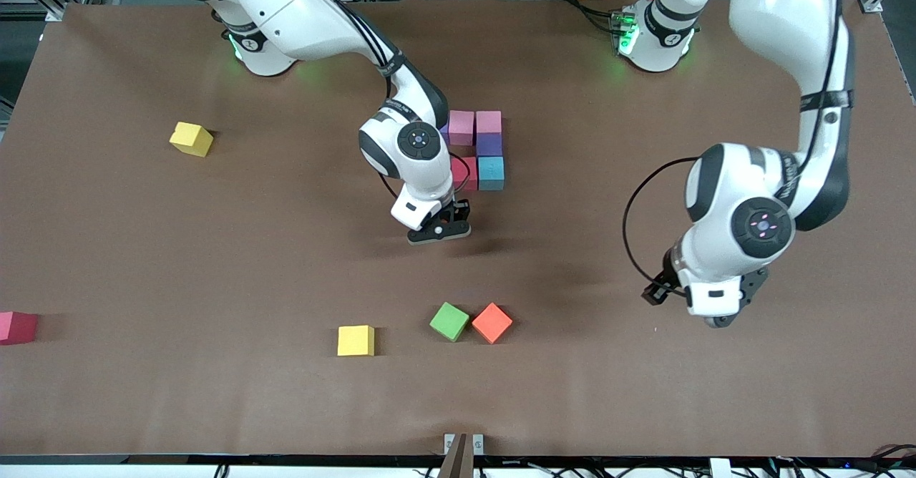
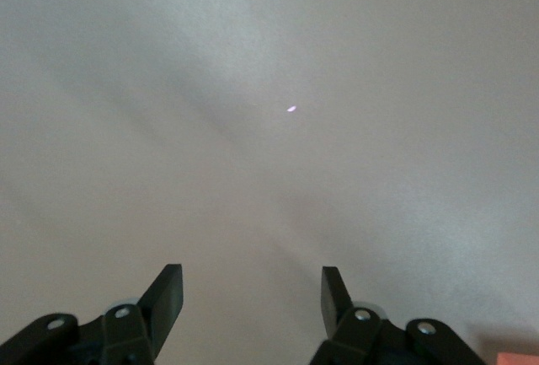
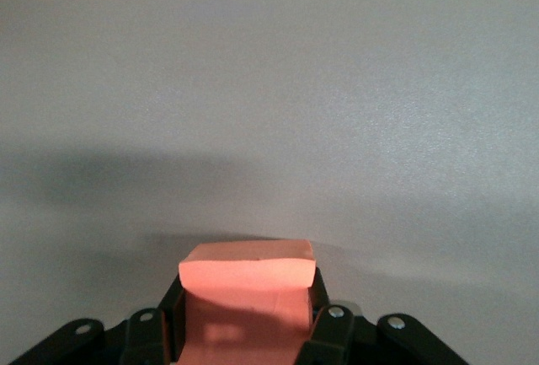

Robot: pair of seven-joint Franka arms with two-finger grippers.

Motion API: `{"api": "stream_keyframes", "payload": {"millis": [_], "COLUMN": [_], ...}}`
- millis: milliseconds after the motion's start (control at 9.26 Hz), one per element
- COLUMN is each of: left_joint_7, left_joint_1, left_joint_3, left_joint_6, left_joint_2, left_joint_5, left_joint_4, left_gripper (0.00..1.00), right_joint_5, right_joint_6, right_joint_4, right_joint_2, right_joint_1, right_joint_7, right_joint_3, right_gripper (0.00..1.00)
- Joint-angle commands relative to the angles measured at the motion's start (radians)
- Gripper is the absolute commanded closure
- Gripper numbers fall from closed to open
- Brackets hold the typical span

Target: Form number 2 with 11 blocks

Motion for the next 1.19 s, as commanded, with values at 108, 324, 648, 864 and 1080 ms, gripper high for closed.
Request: {"api": "stream_keyframes", "payload": {"millis": [108,324,648,864,1080], "left_joint_7": [-0.088,-0.168,-0.304,-0.404,-0.510], "left_joint_1": [-0.026,-0.038,-0.041,-0.046,-0.082], "left_joint_3": [0.006,-0.008,-0.039,-0.048,-0.054], "left_joint_6": [-0.008,0.089,0.218,0.278,0.385], "left_joint_2": [0.096,0.121,0.158,0.170,0.205], "left_joint_5": [-0.040,-0.050,-0.050,-0.050,-0.048], "left_joint_4": [0.139,0.145,0.156,0.154,0.154], "left_gripper": [0.26,0.26,0.26,0.26,0.26], "right_joint_5": [-0.020,-0.020,-0.020,-0.021,-0.047], "right_joint_6": [0.007,0.007,0.005,0.005,0.004], "right_joint_4": [-0.090,-0.099,-0.101,-0.099,-0.099], "right_joint_2": [-0.036,-0.044,-0.046,-0.046,-0.046], "right_joint_1": [-0.005,-0.003,-0.005,-0.006,-0.016], "right_joint_7": [0.034,0.046,0.086,0.088,0.083], "right_joint_3": [0.009,0.011,0.046,0.049,0.049], "right_gripper": [0.91,0.91,0.91,0.91,0.87]}}
